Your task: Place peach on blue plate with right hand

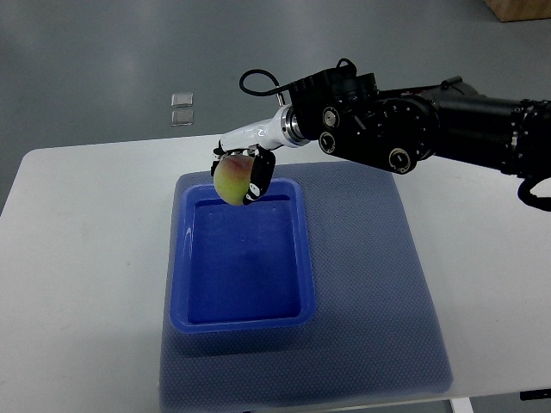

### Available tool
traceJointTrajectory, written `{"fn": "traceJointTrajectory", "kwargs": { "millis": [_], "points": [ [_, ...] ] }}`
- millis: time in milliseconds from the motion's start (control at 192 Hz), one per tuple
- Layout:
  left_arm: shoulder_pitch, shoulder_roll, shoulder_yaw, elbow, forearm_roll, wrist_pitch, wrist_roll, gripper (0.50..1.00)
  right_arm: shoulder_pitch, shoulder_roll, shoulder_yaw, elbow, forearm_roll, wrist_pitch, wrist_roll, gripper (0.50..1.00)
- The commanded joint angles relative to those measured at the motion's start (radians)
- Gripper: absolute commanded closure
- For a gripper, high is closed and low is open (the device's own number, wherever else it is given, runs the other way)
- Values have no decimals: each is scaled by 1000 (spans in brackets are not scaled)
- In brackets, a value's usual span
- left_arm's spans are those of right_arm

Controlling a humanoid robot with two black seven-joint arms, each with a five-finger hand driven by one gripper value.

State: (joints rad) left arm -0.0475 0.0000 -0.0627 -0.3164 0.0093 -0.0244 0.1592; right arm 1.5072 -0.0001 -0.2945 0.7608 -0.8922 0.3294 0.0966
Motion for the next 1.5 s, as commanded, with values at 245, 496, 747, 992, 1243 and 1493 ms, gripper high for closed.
{"fn": "traceJointTrajectory", "kwargs": {
  "millis": [245,496,747,992,1243,1493],
  "points": [
    [0,0,0,0,0,0,-1,500,-81,0,-2,2,-2,-13,9,1000],
    [0,0,0,-1,0,0,0,500,-125,0,-3,9,-4,-15,12,1000],
    [0,0,1,0,0,0,0,500,-134,0,-3,9,3,-15,14,665],
    [0,0,0,2,0,0,-1,500,-139,0,-3,9,-1,-15,34,572],
    [0,0,1,0,0,0,0,500,-104,0,17,8,16,-15,35,566],
    [0,0,0,3,0,0,-1,500,-91,0,262,0,27,-17,37,568]
  ]
}}
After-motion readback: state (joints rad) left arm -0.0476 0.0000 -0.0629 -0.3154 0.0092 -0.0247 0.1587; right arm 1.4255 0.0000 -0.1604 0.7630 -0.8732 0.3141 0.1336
